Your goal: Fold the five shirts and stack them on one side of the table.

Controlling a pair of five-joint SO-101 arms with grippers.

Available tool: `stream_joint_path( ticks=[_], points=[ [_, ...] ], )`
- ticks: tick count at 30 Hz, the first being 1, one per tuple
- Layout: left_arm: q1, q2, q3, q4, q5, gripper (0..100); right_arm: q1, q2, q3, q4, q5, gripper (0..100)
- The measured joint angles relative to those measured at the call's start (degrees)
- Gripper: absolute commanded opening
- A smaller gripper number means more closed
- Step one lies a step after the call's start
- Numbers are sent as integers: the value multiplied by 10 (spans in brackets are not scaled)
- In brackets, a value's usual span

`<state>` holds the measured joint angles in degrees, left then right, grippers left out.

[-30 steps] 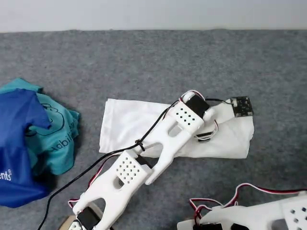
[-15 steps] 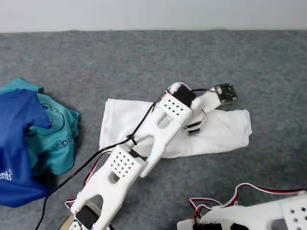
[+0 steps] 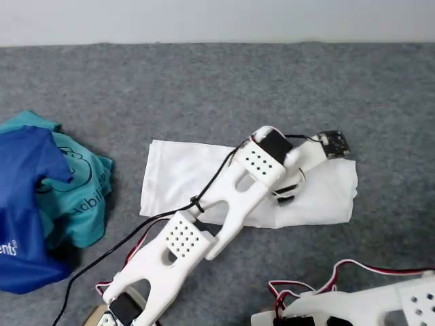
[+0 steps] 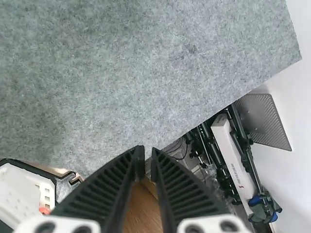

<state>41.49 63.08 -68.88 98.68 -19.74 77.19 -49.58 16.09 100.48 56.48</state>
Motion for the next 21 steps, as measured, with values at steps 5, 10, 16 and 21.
stream_joint_path(
  ticks=[5,10,16,21],
  points=[
    [-8,-7,-18,4,0,203,0,0,0,0,0,38],
    [-23,-74,-18,6,0,203,0,0,0,0,0,38],
    [-23,-149,72,6,0,203,0,0,0,0,0,38],
    [-24,-156,187,6,0,203,0,0,0,0,0,39]
  ],
)
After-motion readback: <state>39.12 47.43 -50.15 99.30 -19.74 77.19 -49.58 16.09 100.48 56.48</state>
